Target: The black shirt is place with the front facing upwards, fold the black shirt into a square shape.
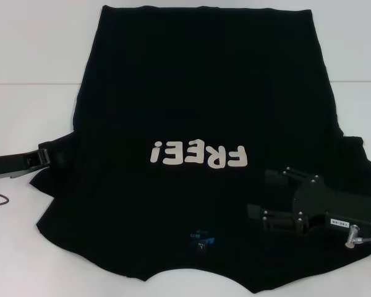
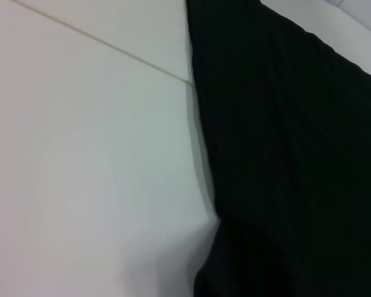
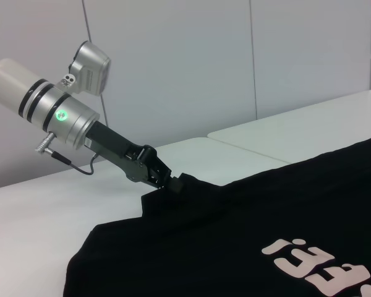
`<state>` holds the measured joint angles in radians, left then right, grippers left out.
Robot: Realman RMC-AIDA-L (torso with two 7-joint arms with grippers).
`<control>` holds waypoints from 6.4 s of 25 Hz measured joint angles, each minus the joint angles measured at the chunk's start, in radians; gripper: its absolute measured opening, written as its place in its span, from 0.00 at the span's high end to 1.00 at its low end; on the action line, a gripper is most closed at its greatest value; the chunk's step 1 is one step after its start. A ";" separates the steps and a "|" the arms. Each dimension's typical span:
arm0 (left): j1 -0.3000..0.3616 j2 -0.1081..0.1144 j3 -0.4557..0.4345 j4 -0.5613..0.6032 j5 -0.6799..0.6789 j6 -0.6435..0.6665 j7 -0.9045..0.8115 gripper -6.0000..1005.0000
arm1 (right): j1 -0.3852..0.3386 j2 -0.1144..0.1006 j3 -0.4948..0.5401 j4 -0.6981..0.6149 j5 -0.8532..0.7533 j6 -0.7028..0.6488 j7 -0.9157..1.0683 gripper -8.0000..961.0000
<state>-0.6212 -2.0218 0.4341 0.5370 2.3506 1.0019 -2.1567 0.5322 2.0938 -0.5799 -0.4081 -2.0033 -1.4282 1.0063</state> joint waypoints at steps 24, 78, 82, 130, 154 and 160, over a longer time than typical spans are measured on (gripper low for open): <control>-0.013 0.016 0.005 0.092 0.007 -0.021 -0.039 0.97 | 0.004 0.002 0.009 0.006 0.002 0.006 -0.004 0.05; -0.096 0.027 0.114 0.207 0.059 0.276 -0.353 0.96 | 0.003 0.005 0.004 0.024 0.012 0.010 -0.020 0.05; -0.099 0.025 0.111 0.169 0.018 0.283 -0.361 0.95 | 0.003 0.005 0.004 0.028 0.012 0.010 -0.020 0.05; 0.207 -0.123 0.143 0.132 -0.327 0.554 0.925 0.15 | 0.019 -0.211 0.007 -0.503 -0.436 -0.040 1.422 0.05; 0.213 -0.123 0.172 0.133 -0.306 0.557 0.930 0.12 | 0.240 -0.187 -0.109 -0.256 -0.714 0.207 1.523 0.06; 0.213 -0.124 0.172 0.133 -0.306 0.558 0.931 0.12 | 0.244 -0.175 -0.132 -0.233 -0.715 0.264 1.520 0.06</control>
<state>-0.4080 -2.1460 0.6059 0.6703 2.0448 1.5599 -1.2260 0.7764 1.9187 -0.7120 -0.6413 -2.7182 -1.1639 2.5263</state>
